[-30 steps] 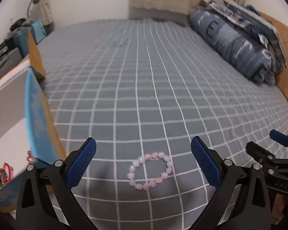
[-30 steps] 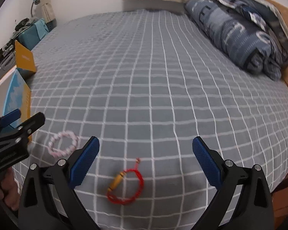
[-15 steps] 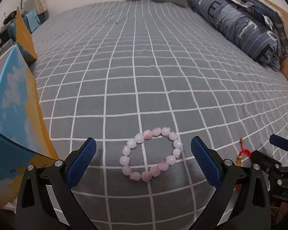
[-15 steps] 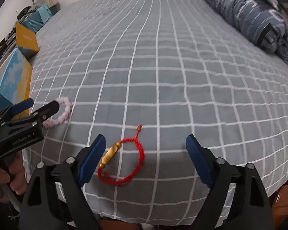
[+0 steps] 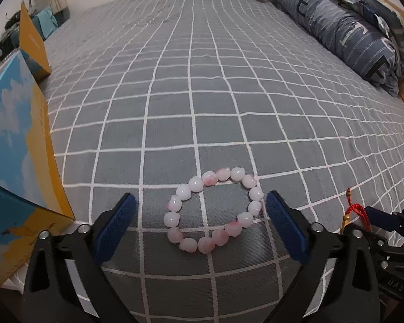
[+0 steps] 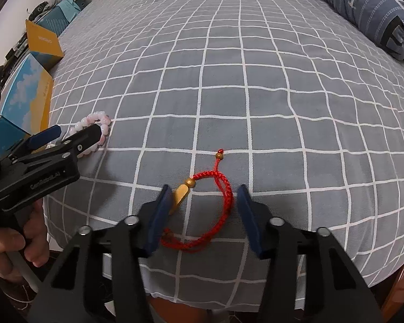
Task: Organize jewelry
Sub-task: 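Grasp the pink-white bead bracelet with the left tool while the right grasps the red cord bracelet, then lift both bracelets and carry them over the white box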
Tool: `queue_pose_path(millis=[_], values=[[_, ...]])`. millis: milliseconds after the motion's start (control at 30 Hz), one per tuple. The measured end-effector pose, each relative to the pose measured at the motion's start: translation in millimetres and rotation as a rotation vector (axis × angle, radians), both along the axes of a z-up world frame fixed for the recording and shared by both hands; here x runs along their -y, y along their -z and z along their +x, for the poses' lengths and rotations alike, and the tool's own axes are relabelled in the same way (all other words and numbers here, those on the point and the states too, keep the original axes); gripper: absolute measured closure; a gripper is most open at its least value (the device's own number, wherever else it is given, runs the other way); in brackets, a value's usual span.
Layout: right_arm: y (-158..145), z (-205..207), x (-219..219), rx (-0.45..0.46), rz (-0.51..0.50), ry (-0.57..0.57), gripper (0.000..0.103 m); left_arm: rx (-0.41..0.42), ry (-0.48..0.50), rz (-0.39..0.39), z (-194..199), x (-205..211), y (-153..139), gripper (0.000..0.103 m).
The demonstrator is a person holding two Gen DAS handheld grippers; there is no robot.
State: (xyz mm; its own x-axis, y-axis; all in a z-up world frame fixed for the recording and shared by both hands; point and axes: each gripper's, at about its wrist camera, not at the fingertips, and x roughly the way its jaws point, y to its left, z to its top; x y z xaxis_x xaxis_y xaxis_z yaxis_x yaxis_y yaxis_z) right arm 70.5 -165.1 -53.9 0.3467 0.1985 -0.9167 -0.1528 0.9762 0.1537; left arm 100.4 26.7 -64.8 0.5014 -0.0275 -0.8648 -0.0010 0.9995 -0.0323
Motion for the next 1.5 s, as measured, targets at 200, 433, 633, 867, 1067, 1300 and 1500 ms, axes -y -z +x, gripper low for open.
queue_pose_path(millis=[200, 433, 633, 867, 1067, 1300, 1500], values=[[0, -1, 0, -0.007, -0.015, -0.004, 0.092, -0.031, 0.007, -0.04, 0, -3, 4, 0.044], [1, 1, -6, -0.012, -0.017, -0.015, 0.099, -0.057, -0.003, -0.067, -2, -11, 2, 0.091], [-6, 5, -10, 0.009, 0.0, -0.014, 0.099, -0.038, 0.001, -0.074, -4, -13, -3, 0.091], [-12, 7, -13, 0.033, 0.009, -0.012, 0.099, -0.014, 0.01, -0.086, -8, -5, -18, 0.091], [-25, 7, -8, 0.08, 0.017, 0.006, 0.099, 0.037, 0.02, -0.089, -17, -3, -43, 0.091], [-38, 14, -8, 0.151, 0.019, 0.028, 0.099, 0.096, 0.043, -0.107, -26, 1, -66, 0.091], [-50, 23, -14, 0.206, 0.002, 0.048, 0.099, 0.139, 0.037, -0.103, -23, -3, -83, 0.091]])
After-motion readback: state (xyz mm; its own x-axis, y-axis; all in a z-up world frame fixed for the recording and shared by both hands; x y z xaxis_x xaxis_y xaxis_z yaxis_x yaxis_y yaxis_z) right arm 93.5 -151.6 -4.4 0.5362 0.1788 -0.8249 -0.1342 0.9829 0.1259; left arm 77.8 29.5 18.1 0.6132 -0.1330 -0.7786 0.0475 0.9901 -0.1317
